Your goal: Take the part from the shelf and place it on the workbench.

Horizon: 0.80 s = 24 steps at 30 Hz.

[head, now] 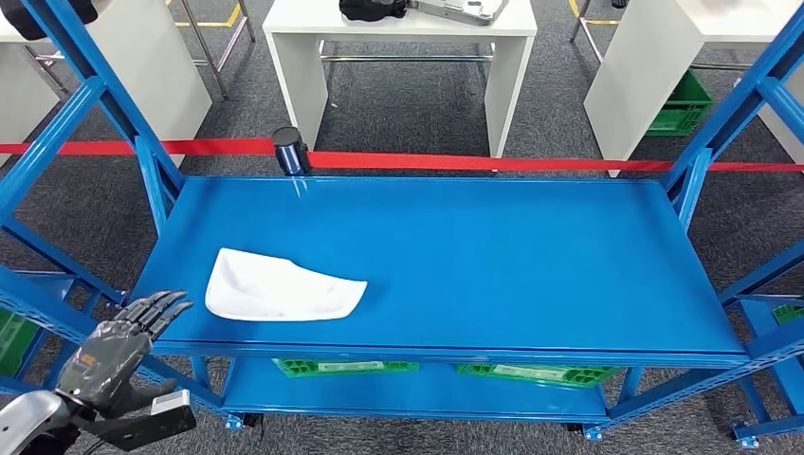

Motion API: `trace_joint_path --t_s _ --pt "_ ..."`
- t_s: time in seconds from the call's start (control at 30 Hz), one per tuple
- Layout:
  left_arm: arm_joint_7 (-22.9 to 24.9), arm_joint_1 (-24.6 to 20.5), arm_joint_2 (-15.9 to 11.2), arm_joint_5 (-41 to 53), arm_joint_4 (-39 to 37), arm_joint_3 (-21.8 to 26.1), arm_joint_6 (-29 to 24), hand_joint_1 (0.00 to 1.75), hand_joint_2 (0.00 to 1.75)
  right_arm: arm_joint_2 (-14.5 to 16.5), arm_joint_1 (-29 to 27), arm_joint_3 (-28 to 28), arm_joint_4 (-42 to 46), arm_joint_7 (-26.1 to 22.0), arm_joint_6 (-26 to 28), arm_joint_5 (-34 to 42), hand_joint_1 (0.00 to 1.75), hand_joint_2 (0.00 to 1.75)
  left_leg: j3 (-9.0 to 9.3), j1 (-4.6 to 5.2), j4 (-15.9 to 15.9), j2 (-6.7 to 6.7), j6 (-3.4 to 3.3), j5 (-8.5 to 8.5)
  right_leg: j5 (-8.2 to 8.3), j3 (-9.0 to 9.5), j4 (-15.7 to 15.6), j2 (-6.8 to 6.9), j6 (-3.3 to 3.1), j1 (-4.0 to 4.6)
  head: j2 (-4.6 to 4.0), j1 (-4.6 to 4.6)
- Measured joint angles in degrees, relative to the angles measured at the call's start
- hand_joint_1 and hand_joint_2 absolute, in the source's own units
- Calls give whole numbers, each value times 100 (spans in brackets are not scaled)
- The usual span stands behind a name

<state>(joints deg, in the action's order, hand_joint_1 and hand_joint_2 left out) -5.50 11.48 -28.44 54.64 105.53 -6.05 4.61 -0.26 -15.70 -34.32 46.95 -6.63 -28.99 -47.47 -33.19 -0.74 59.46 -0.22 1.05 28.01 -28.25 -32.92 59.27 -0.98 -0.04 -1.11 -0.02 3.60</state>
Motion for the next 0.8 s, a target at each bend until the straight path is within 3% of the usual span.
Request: trace_joint_path --t_s 0.07,0.13,0.23,0.3,0.33,0.4,0.47,0.5,0.63,0.67,0.73,0.8 --pt "-44 -221 25 351 -143 -67 -134 0 175 -14 109 -116 -109 -265 28 -220 0 0 11 14 -54 6 -90 -40 29 -17 -28 2 74 -2 0 -2" --pt "-86 -459 67 652 -278 -163 -317 0 175 -31 204 -208 -230 -411 63 -360 0 0 35 -1 -137 19 -190 -103 -46 -91 106 18 101 -4 0 -10" --pt "-100 -844 190 1048 -504 -386 -608 0 175 -17 272 -373 -281 -426 10 -523 0 0 33 11 -181 23 -261 -147 -459 -575 1086 32 33 3 0 -25" --pt "-97 -1066 307 1285 -625 -555 -765 0 175 14 305 -504 -286 -413 -60 -651 0 0 24 32 -179 25 -268 -151 -571 -810 1544 33 48 7 0 -25" --pt "-95 -1168 367 1379 -667 -634 -827 0 175 34 317 -573 -286 -410 -98 -717 0 0 26 39 -176 26 -268 -151 -499 -771 1452 34 80 8 0 -25" --pt "-88 -1361 482 1512 -728 -761 -916 0 175 76 335 -721 -264 -410 -173 -843 0 0 36 51 -171 27 -263 -149 -200 -403 713 58 133 12 0 -28" --pt "-84 -1515 580 1577 -764 -852 -962 0 175 114 355 -855 -218 -408 -233 -928 0 0 33 87 -152 29 -233 -136 29 -71 49 85 107 30 0 -26" --pt "-83 -1569 617 1592 -777 -888 -969 0 175 132 361 -908 -198 -408 -250 -949 0 0 29 101 -147 31 -211 -132 70 -8 -83 92 78 43 0 -23" --pt "-81 -1680 709 1626 -807 -973 -987 0 175 203 365 -1038 -146 -408 -270 -1002 0 0 -39 78 -20 39 -96 -26 117 15 -133 71 -24 7 0 -13" --pt "-80 -1697 729 1638 -811 -988 -992 0 175 221 370 -1065 -131 -410 -273 -1035 0 0 -136 65 190 36 -61 107 122 24 -144 68 -47 -17 0 -7" --pt "-88 -1717 792 1658 -833 -1016 -955 0 175 243 389 -1123 -116 -429 -273 -1147 0 0 -471 31 908 33 -3 458 118 27 -143 64 -69 -21 0 4" --pt "-100 -1721 894 1663 -886 -1051 -849 0 175 268 422 -1199 -119 -470 -273 -1300 0 0 -744 5 1447 34 28 597 116 28 -141 58 -69 -20 0 3"
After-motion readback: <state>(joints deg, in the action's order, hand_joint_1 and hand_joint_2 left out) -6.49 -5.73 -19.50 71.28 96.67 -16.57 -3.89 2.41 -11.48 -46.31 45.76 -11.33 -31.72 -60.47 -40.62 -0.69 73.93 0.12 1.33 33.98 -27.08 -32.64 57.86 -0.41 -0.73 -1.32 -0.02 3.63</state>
